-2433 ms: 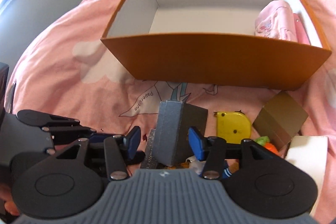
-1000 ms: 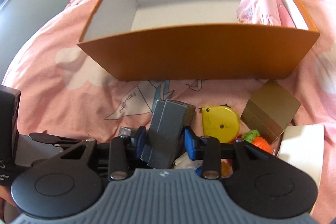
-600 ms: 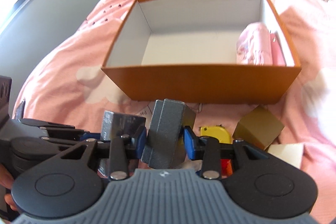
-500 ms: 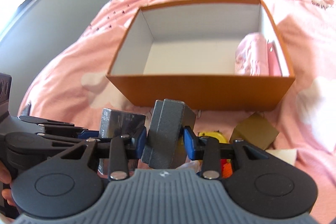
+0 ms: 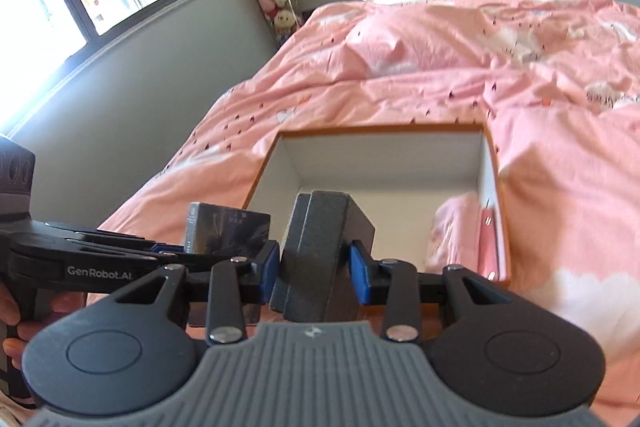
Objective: Organize objects
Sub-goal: 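Carry the photo card box and grey box with both grippers into the orange box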
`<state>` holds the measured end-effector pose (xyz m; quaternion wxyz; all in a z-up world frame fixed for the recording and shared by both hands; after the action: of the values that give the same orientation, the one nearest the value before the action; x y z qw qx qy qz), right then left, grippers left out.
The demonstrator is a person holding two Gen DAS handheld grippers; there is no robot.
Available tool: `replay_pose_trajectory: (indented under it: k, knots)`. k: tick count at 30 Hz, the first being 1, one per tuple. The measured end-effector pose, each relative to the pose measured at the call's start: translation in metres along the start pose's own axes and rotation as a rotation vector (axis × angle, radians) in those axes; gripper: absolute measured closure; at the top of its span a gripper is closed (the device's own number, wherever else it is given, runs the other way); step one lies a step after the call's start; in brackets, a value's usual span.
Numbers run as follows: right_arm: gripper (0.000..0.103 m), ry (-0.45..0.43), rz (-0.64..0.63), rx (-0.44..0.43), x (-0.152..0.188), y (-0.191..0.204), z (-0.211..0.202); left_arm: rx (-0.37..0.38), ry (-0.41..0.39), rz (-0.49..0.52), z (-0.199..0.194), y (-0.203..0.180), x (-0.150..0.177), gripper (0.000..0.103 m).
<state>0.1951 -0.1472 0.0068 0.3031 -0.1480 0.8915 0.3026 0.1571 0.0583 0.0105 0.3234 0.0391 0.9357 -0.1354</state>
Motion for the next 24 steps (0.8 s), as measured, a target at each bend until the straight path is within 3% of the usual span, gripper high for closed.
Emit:
replay_pose_trajectory:
  k: [6,9,16,24]
  knots:
    - [0.063,0.02,0.057,-0.014,-0.031,-0.023,0.034,-0.057,0.012,0.0,0.032,0.009,-0.023,0.078]
    - [0.063,0.036,0.032,0.024,-0.037,-0.032,0.062,-0.054,0.032,-0.003,0.052,0.014,-0.028,0.078]
    - [0.064,0.126,-0.058,0.096,-0.036,-0.054,0.136,-0.087,0.105,-0.013,0.101,0.026,-0.033,0.078]
    - [0.064,0.191,-0.118,0.114,-0.03,-0.066,0.181,-0.086,0.166,-0.033,0.129,0.038,-0.033,0.078]
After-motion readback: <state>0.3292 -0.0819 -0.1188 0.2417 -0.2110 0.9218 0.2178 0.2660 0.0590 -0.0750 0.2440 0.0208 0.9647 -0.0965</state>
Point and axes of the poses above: each gripper's, at about its wrist camera, not at the fingertips, and z roughly the way its jaws point, y to its left, x to its underside, the point moved 1 cm from there along z, roughly the way its jaws point, and after that the axes turned 11 degrees about z, right-handed, at the moved point
